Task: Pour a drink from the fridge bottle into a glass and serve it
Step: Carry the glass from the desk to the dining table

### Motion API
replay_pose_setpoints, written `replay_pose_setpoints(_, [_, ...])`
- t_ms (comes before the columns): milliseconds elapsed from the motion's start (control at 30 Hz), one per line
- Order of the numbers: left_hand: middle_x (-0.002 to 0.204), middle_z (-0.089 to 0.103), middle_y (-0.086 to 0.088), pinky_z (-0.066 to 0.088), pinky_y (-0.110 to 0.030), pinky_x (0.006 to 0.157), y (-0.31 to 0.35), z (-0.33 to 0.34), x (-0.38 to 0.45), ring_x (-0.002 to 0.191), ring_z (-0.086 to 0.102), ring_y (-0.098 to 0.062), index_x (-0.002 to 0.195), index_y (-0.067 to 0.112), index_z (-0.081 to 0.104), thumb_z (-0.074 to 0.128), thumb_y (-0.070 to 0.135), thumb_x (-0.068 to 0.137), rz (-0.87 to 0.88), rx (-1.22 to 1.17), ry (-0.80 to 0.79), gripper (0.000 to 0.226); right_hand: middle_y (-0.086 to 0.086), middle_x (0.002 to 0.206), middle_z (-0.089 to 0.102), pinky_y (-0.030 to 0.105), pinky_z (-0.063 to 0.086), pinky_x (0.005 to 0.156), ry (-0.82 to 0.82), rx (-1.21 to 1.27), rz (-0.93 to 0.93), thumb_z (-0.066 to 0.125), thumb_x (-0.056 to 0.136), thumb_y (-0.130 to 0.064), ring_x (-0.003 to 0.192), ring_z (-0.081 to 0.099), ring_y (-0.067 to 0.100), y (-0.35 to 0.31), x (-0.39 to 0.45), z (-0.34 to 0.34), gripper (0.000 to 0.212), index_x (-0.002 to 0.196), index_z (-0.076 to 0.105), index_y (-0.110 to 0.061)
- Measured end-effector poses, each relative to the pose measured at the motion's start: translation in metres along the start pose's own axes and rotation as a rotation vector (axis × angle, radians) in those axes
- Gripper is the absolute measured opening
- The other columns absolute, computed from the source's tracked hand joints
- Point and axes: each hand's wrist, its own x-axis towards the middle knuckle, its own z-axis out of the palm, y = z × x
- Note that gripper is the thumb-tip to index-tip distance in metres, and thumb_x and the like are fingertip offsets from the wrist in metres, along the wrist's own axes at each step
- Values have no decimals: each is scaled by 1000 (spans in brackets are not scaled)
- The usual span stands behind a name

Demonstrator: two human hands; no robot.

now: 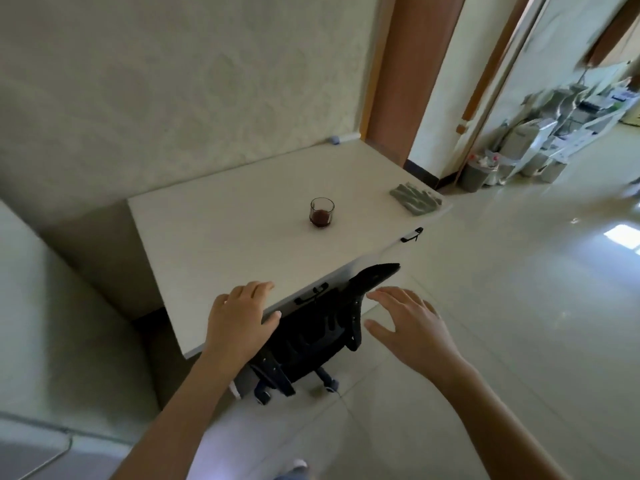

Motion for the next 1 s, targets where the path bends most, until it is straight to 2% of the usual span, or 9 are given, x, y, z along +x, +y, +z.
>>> replay_pose_setpoints(167, [134, 54, 5, 45, -35, 90, -8, 28, 54, 117, 53, -18, 136, 22, 44, 50, 43, 90, -87, 21, -23, 51, -11, 139, 42, 36, 30, 107, -54, -3, -84, 45, 89, -48, 129, 34, 11, 25, 89, 9, 46, 132, 41, -31])
replay_pose_setpoints(433, [118, 65, -1, 53, -36, 73, -11, 50, 142, 98, 64, -22, 123, 16, 57, 62, 39, 83, -134, 6, -72, 47, -9, 143, 39, 37, 27, 107, -147, -27, -158, 48, 90, -46, 131, 32, 13, 49, 201, 16, 50, 136, 37, -31])
replay_pose_setpoints(700, [135, 52, 8, 41, -33, 94, -13, 80, 186, 123, 47, -15, 139, 26, 37, 47, 40, 93, -320, -146, -159, 49, -6, 148, 30, 38, 25, 108, -269, -64, -227, 51, 86, -48, 134, 28, 16, 72, 308, 41, 64, 141, 27, -28])
replay_pose_setpoints(833, [133, 54, 8, 41, -33, 96, -8, 100, 204, 124, 47, -14, 138, 26, 38, 51, 40, 92, -431, -202, -190, 50, -3, 149, 28, 38, 27, 107, -283, -94, -260, 56, 84, -45, 134, 29, 20, 88, 364, 53, 70, 143, 24, -25])
replay_pose_setpoints(1000, [135, 52, 8, 38, -33, 100, 9, 115, 230, 126, 45, -13, 140, 25, 37, 50, 40, 93, -568, -234, -164, 51, 1, 152, 17, 38, 32, 102, -353, -117, -336, 62, 80, -41, 133, 30, 25, 97, 425, 74, 76, 142, 20, -27])
